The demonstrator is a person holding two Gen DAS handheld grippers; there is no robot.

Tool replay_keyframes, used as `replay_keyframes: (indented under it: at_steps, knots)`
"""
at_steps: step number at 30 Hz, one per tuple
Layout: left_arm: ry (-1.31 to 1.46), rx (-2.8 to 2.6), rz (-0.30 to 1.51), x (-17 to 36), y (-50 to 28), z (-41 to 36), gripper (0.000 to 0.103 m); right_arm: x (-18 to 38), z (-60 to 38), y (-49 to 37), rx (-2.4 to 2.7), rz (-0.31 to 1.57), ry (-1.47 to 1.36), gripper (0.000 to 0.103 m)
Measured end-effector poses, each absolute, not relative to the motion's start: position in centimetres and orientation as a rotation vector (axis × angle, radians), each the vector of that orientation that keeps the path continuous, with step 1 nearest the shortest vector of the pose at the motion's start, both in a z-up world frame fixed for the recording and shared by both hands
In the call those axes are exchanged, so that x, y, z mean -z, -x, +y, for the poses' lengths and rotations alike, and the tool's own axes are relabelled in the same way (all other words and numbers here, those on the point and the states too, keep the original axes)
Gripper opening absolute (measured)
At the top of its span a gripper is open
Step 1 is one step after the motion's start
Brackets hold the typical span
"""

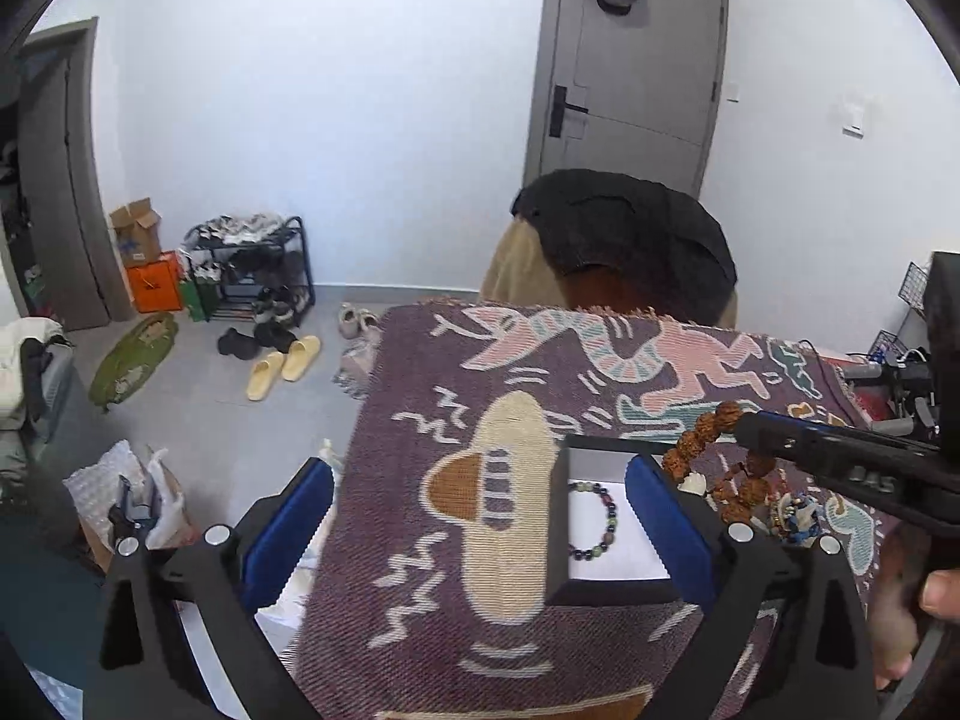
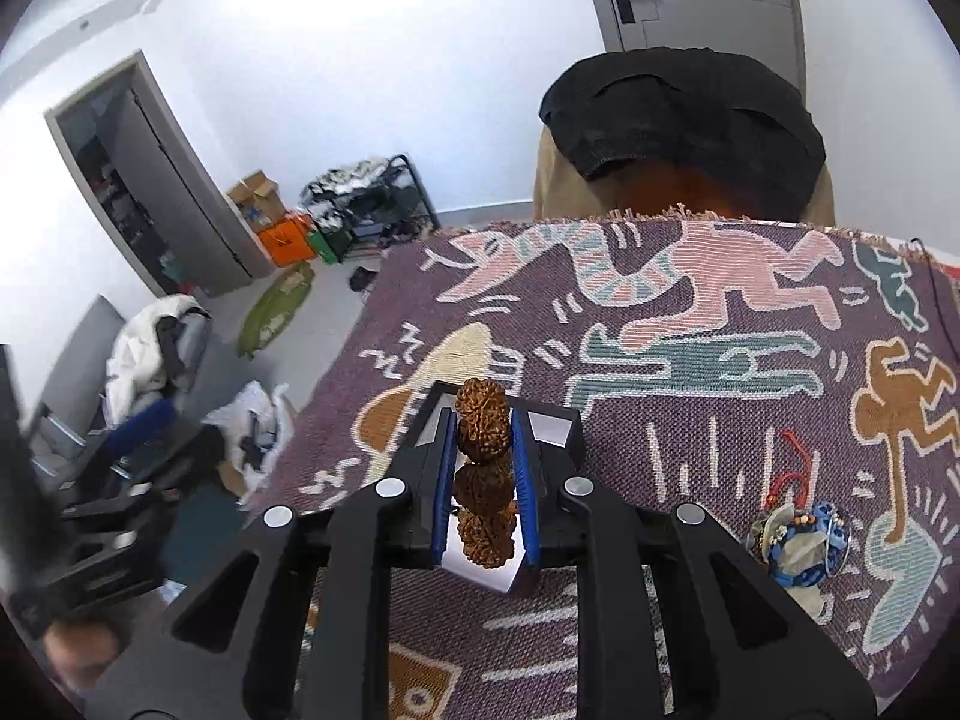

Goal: Organize jewelry
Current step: 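Open the right tool to drop the bracelet into the black box, then close the right tool on the white cloth pouch among the jewelry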

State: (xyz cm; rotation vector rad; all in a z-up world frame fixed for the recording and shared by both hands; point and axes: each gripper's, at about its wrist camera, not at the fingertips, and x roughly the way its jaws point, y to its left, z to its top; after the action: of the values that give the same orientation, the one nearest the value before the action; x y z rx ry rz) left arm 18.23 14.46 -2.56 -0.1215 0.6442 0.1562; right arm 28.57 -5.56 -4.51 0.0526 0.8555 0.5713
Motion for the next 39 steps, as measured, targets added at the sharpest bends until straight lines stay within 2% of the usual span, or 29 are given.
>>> replay_keyframes:
  at_steps: [2,3,4,11,21,29,39]
  knots:
    - [0.109,-0.176,0.632,2.3,-17.7,14.7,0.095,4.7,-4.5,-28.5,-0.623,0.870,-0.031,0.055]
    - [0.104,-0.189,0.627,2.2,-17.4,14.9,0.095,4.8,-4.3,-28.4,-0.640,0.879,-0.031,0.079]
    - [0.103,-0.198,0.625,2.2,-17.3,15.0,0.095,4.7,-4.3,-28.2,-0.645,0.868,-0.038,0.085]
    - [0.131,-0.234,0.619,2.2,-16.0,15.8,0.095,3.2,-7.4,-26.3,-0.582,0.806,-0.059,0.085]
    - [0.139,-0.171,0.595,0.0,-14.5,11.9,0.095,1.0,-15.3,-22.7,-0.490,0.753,-0.082,0.098]
    - [0.071,-0.051,0.581,-1.8,-13.9,5.3,0.095,-0.3,-21.5,-20.0,-0.420,0.703,-0.124,0.098]
    - [0.059,0.040,0.610,-0.9,-14.1,-0.2,0.095,2.1,-26.9,-18.3,-0.313,0.720,-0.166,0.098]
